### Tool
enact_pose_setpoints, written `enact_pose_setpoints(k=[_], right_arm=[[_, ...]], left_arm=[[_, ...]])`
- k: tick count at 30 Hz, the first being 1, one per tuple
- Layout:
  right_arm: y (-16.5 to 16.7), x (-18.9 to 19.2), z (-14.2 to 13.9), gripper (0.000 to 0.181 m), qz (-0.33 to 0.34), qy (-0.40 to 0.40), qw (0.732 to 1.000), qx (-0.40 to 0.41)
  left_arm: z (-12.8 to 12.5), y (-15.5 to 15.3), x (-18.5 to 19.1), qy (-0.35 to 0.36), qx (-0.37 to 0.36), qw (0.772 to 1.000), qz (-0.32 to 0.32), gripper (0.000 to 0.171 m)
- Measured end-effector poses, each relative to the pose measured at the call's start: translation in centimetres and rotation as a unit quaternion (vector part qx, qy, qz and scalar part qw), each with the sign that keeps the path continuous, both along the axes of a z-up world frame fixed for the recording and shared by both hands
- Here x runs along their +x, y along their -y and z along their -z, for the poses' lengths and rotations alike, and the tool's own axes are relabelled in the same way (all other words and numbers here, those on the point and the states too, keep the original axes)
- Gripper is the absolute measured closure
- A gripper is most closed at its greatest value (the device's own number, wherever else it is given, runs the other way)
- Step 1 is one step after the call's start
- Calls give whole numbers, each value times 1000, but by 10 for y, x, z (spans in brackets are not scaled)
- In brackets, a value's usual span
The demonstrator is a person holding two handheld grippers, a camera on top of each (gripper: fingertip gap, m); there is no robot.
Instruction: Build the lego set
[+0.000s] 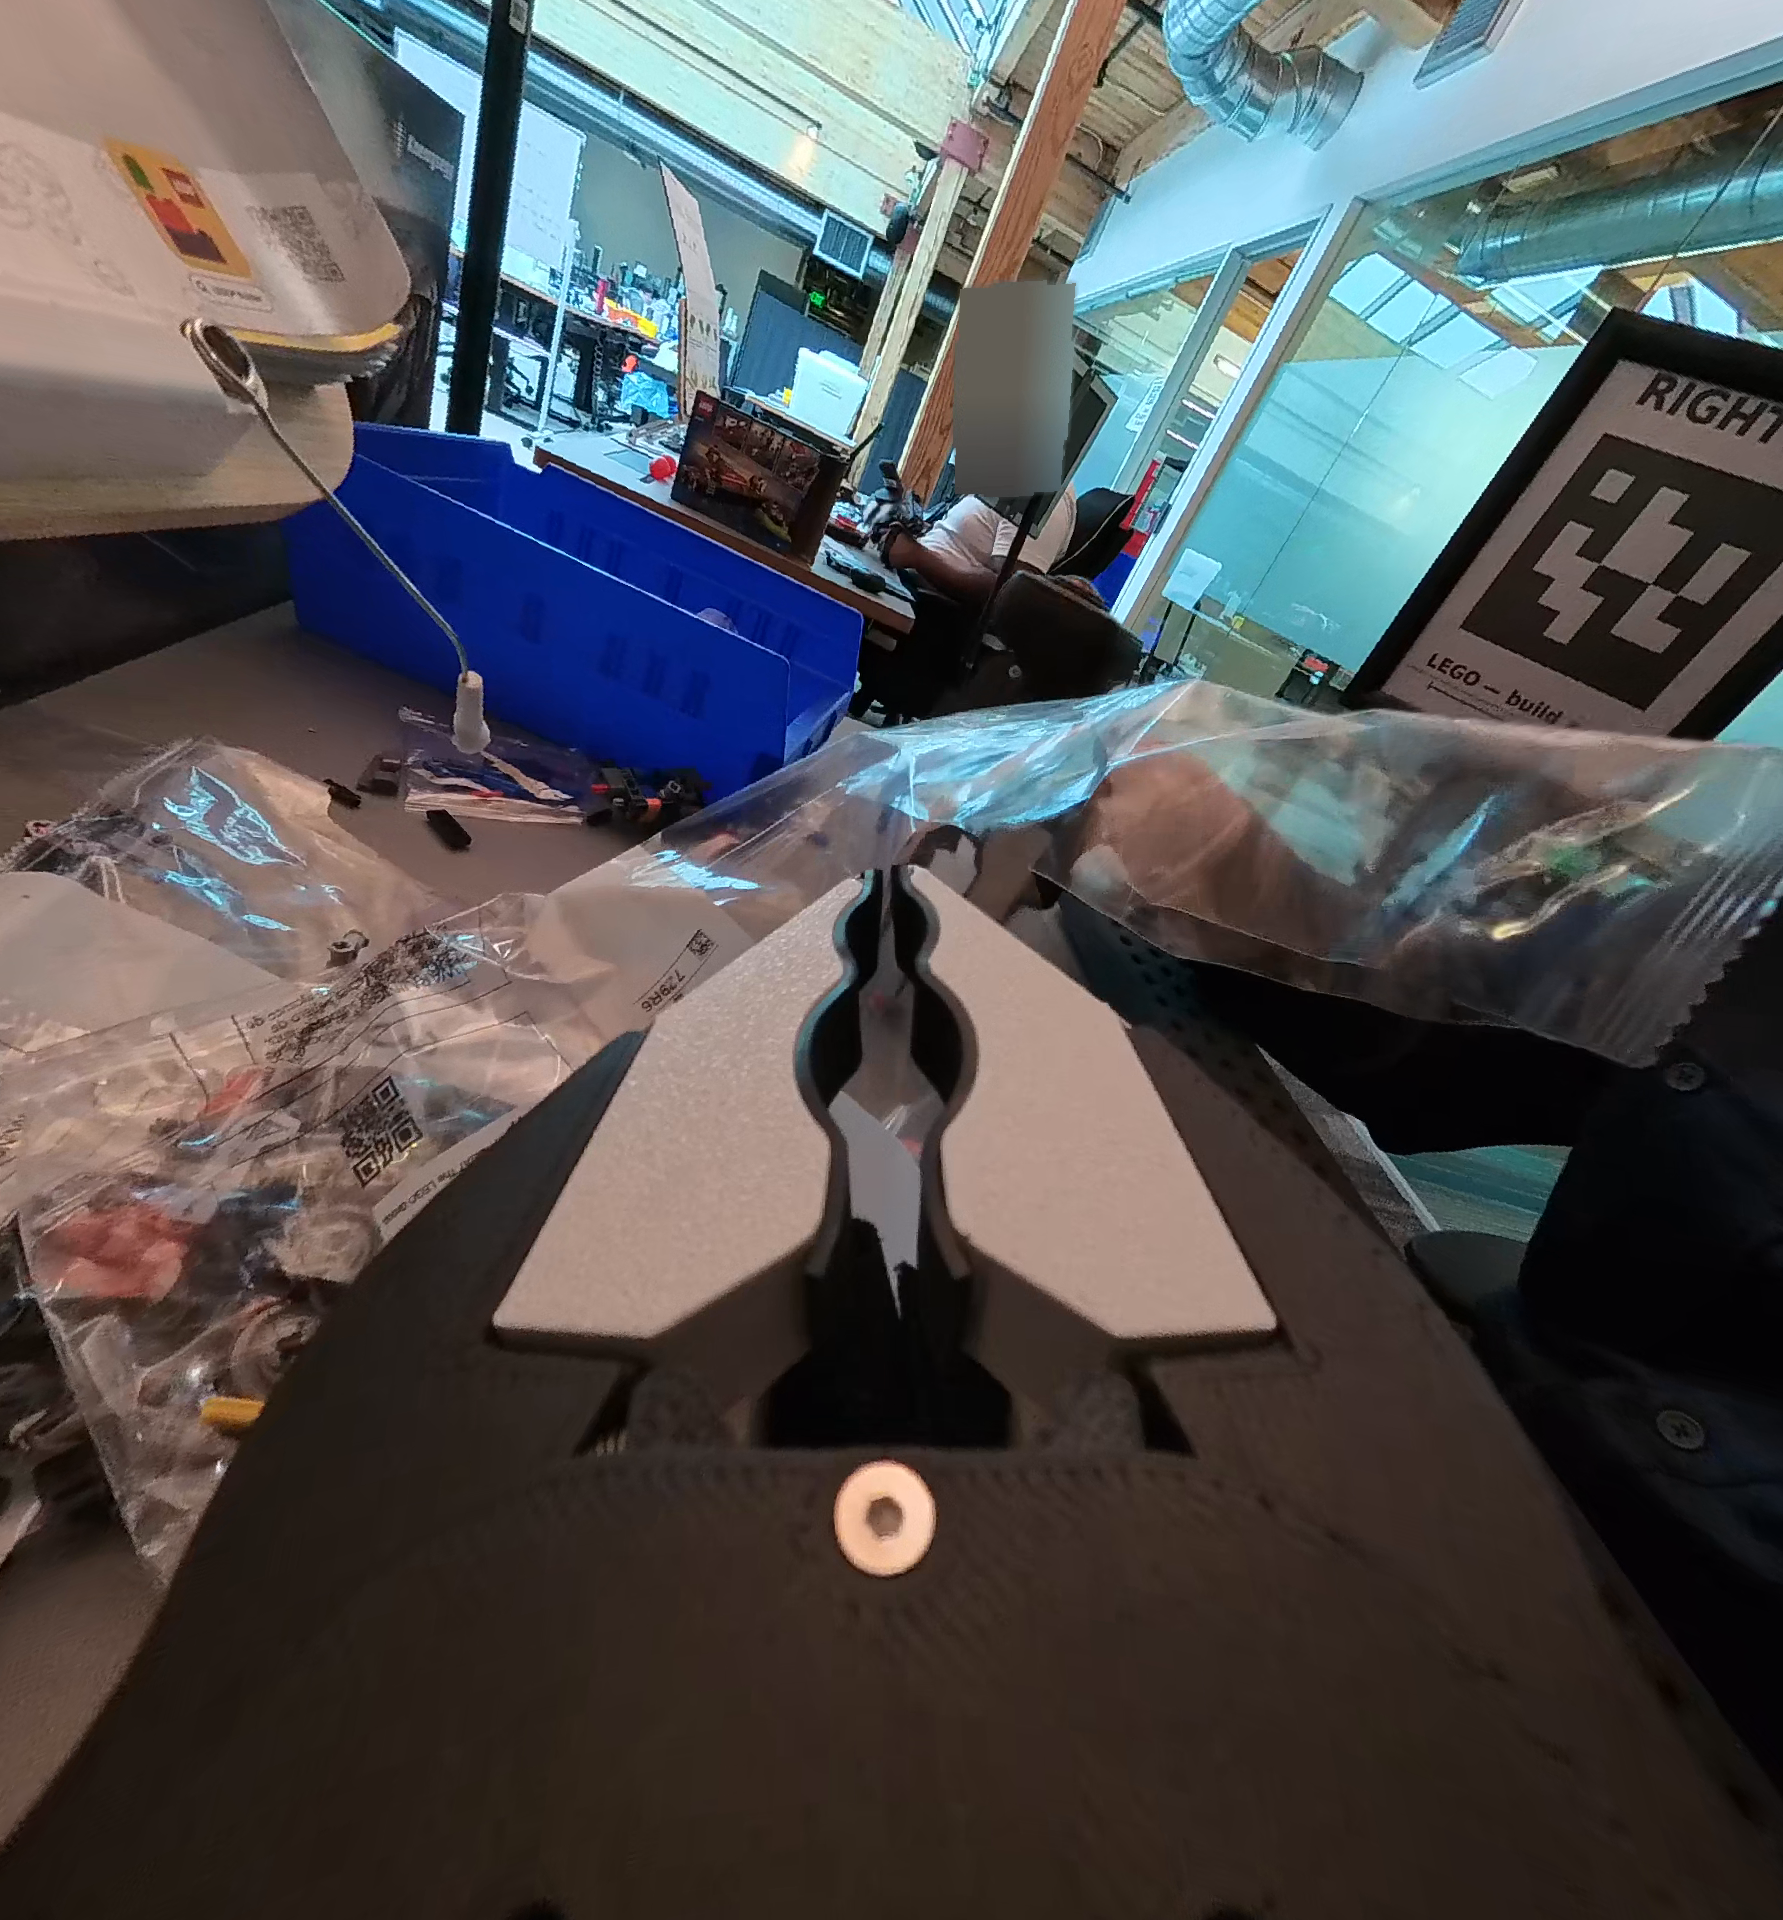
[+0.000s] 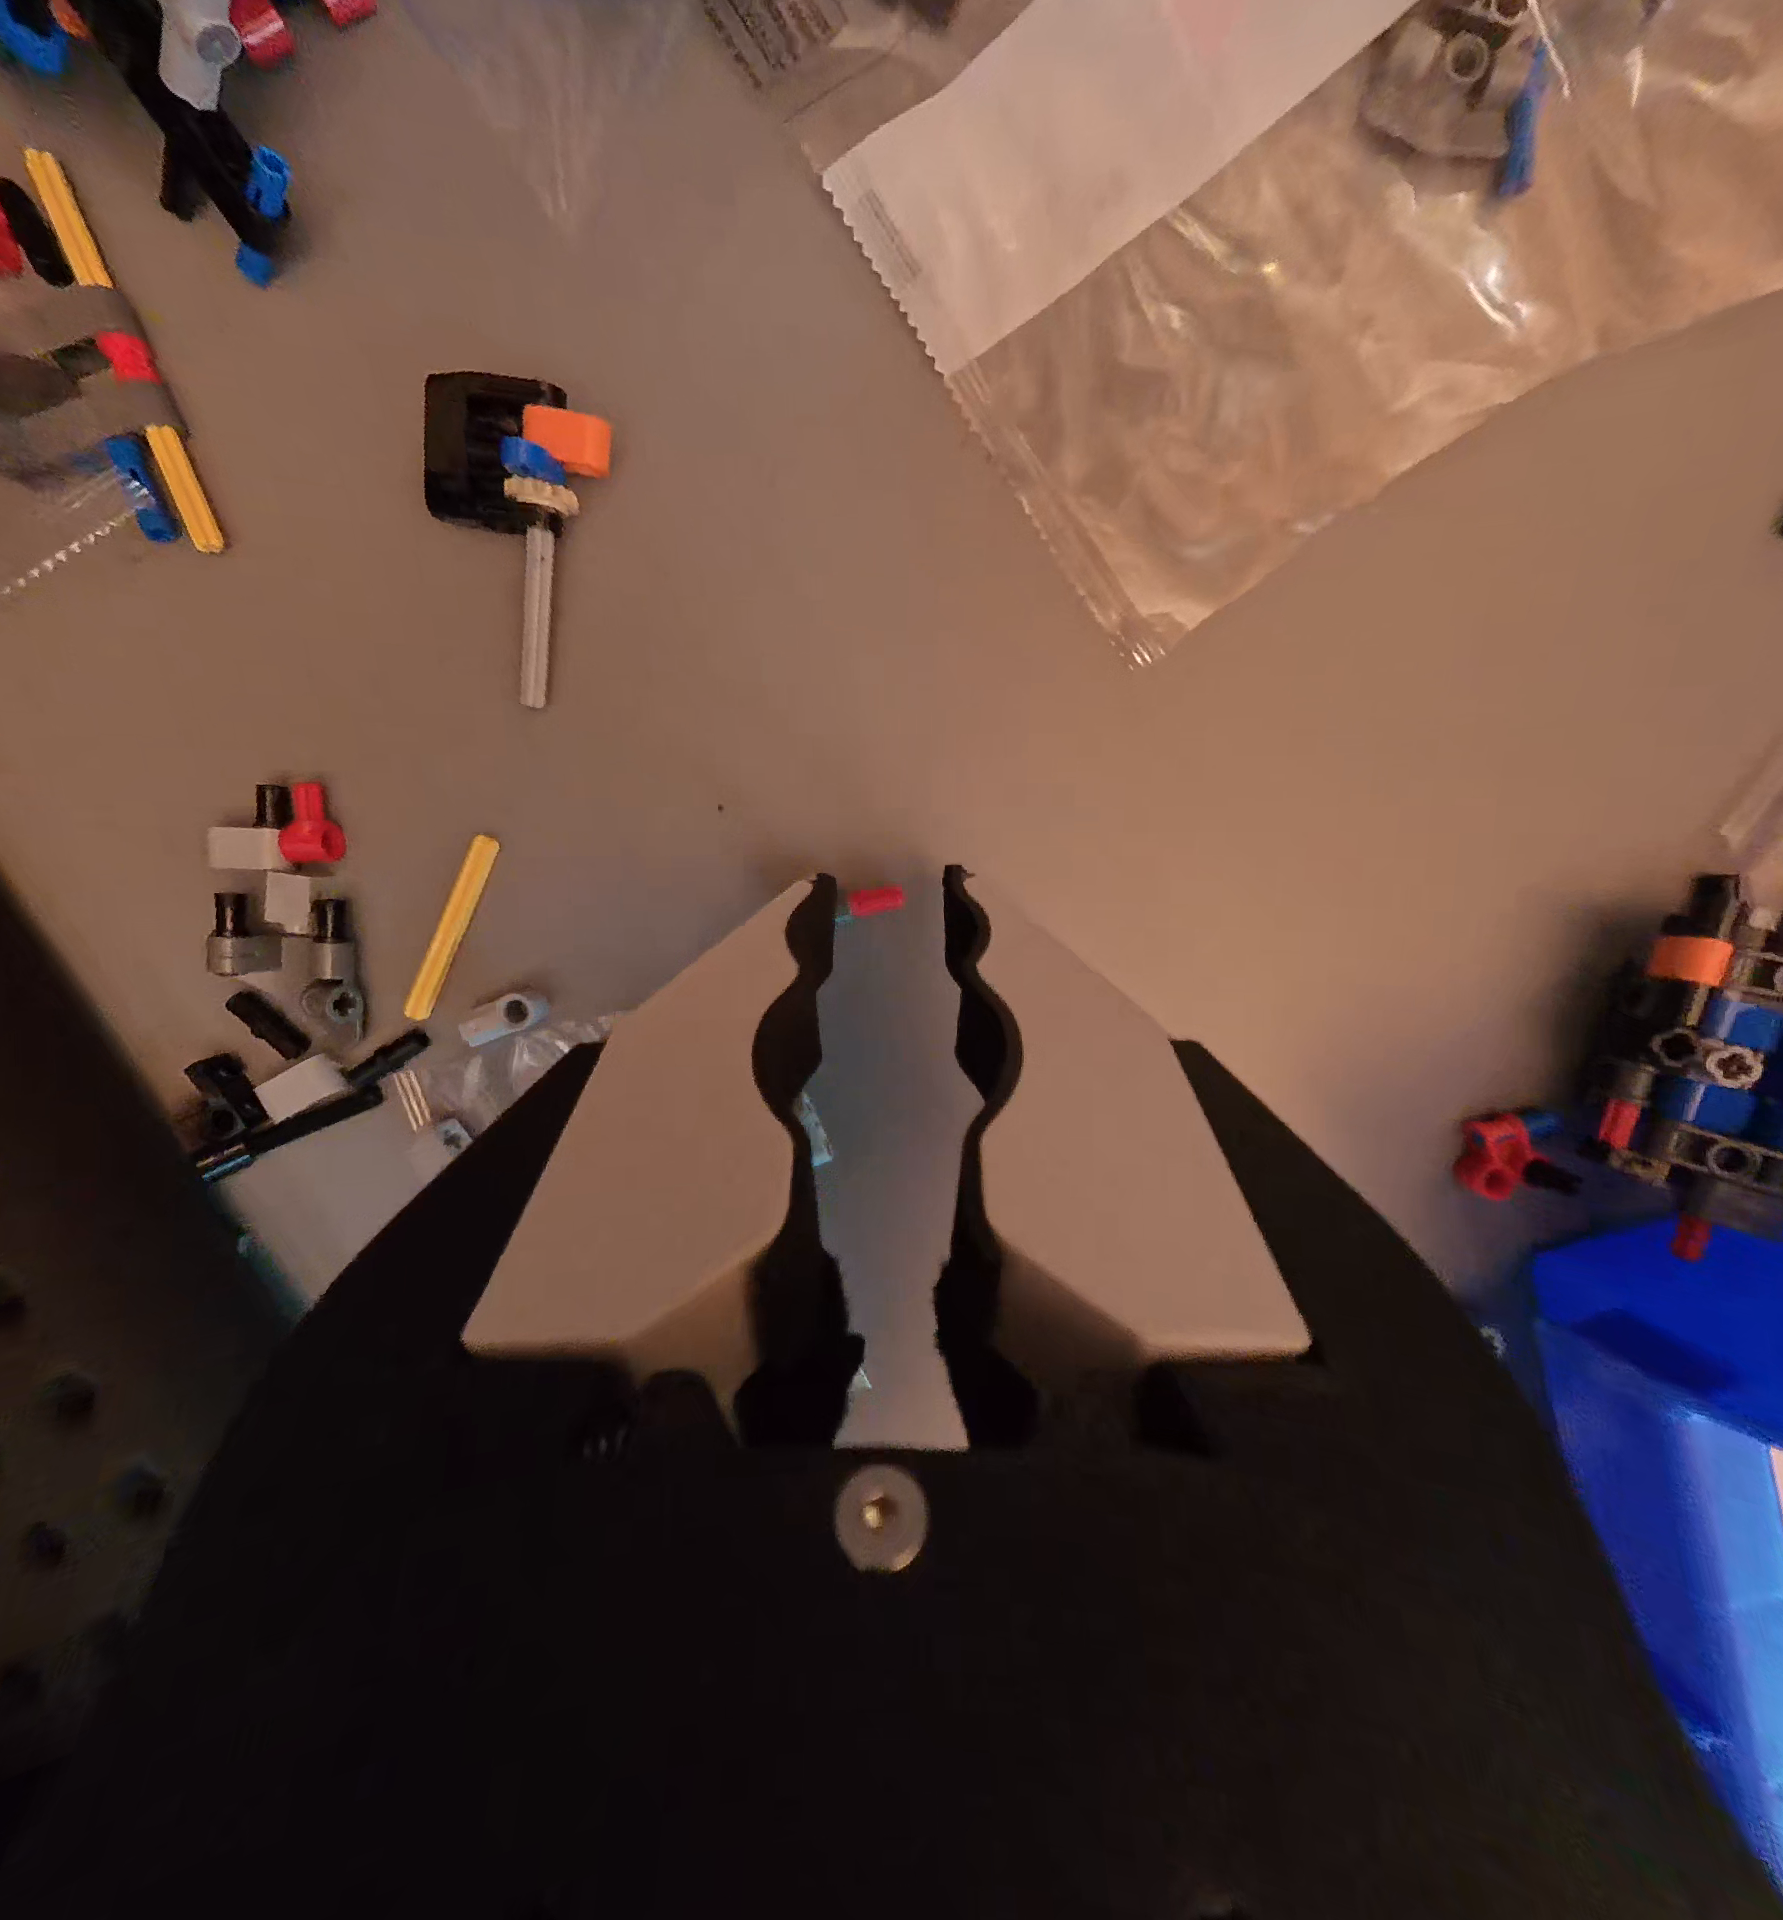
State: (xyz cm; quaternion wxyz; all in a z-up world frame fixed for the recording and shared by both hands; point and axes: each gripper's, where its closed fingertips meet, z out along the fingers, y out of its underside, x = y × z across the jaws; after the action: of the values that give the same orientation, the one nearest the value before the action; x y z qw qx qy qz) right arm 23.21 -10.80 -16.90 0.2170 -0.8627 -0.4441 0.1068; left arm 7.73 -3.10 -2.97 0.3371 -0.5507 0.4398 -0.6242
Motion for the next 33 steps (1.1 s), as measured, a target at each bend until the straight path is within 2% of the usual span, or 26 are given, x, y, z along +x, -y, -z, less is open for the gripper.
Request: enact_pose_setpoints(k=[10, 18, 23, 26, 28, 33], right_arm=[[5, 4, 6, 166, -7, 17, 1000, -7], [-11, 51, -9, 159, 111, -18, 994, 15], [-18, 71, -6, 153, 147, -5, 989, 19], [-20, 75, 8, 153, 150, 12, 989, 7], [-21, 67, 7, 154, 142, -15, 990, 5], [-20, 65, 9, 160, 131, -5, 991, -3]], left_arm=[[1, 0, 0, -2, 0, 1000, -1, 170], [2, -1, 0, -3, 0, 1000, -2, 170], [4, 0, 2, -7, 0, 1000, 0, 170], [5, 0, 2, -7, -1, 1000, -1, 170], [5, 0, 2, -8, -1, 1000, -1, 170], [6, 0, 3, -11, 0, 1000, 0, 170]])
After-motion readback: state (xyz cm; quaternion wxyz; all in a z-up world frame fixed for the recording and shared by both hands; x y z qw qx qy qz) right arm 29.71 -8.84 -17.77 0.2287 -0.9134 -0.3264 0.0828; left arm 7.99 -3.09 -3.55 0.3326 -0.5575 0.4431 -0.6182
